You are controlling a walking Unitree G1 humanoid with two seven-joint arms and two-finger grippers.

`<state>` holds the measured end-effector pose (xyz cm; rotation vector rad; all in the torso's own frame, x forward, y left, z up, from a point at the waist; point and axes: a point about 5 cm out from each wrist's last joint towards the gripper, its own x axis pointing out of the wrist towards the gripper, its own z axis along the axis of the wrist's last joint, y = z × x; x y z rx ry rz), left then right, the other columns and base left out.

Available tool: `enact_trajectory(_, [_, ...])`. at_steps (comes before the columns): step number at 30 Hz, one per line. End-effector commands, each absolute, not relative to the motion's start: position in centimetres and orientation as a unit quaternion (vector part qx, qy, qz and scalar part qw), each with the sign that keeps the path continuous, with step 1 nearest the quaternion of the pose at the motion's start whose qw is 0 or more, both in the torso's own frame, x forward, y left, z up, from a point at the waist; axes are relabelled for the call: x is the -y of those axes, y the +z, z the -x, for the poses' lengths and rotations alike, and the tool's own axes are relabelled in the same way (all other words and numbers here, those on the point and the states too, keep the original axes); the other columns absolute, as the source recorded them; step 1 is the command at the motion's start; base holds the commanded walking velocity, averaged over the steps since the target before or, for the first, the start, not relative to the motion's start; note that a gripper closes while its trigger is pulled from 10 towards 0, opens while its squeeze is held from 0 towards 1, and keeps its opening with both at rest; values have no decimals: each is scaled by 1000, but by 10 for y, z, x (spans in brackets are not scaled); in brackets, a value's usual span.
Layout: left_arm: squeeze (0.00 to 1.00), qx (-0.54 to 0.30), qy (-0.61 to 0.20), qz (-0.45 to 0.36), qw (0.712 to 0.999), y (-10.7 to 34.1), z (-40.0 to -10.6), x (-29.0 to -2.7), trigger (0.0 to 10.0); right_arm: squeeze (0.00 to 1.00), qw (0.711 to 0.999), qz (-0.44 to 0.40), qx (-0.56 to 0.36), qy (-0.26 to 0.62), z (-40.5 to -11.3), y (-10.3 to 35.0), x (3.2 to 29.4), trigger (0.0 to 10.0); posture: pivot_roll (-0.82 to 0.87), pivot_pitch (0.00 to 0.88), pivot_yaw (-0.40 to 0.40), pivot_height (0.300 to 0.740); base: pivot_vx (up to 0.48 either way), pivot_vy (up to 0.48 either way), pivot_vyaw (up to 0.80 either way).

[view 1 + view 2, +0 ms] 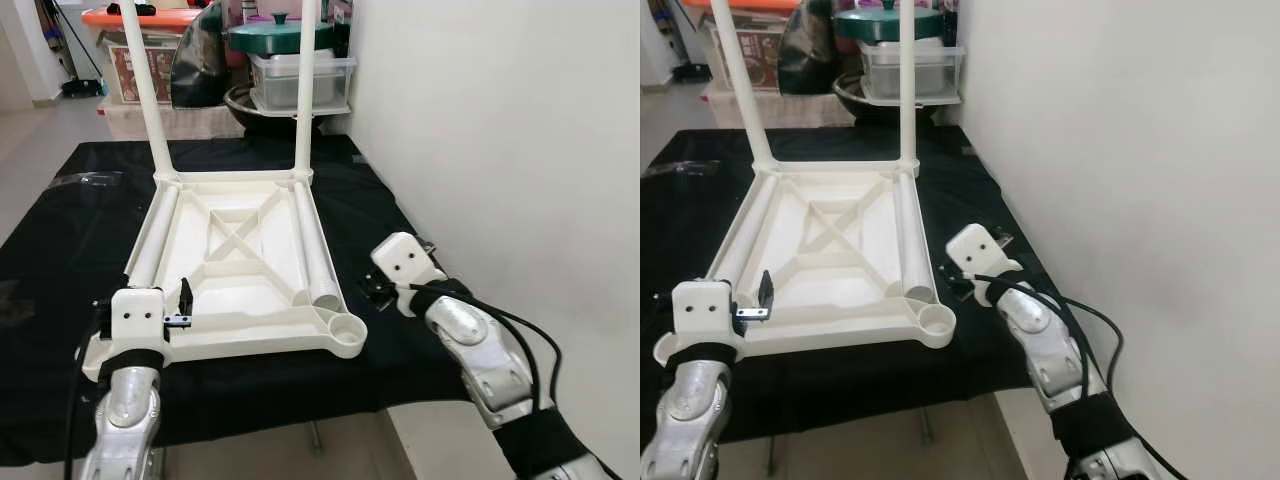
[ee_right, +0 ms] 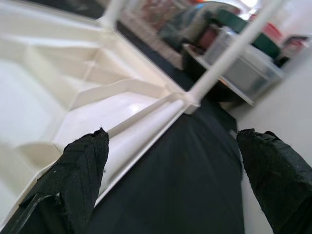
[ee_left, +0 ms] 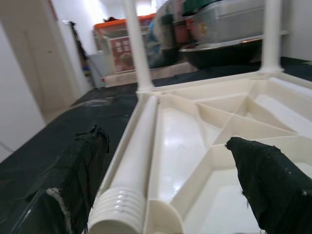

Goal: Building children table

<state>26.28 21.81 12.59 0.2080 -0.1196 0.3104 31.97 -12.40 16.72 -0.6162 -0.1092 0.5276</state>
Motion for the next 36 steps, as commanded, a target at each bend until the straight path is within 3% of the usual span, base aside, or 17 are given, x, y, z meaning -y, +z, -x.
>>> enact_trajectory(1, [0,31,171,-116,978,117,-262,-225,10000,0,910,317,30,265,-320,157,120,10000,34,0,-82,740,0,0,0])
enact_trajectory(4, [0,17,187,-123,975,113,-261,-231,10000,0,903,324,17,282,-323,153,104,10000,38,0,-84,740,0,0,0])
enact_trajectory(15, [0,10,191,-125,974,110,-262,-232,10000,0,887,353,-28,296,-330,136,92,10000,50,0,-94,740,0,0,0])
enact_trajectory(25, [0,8,197,-125,972,109,-262,-233,10000,0,866,387,-61,310,-332,128,102,10000,54,0,-102,740,0,0,0])
enact_trajectory(36, [0,4,192,-124,973,105,-261,-230,10000,0,837,430,-89,327,-334,133,138,10000,38,0,-95,740,0,0,0])
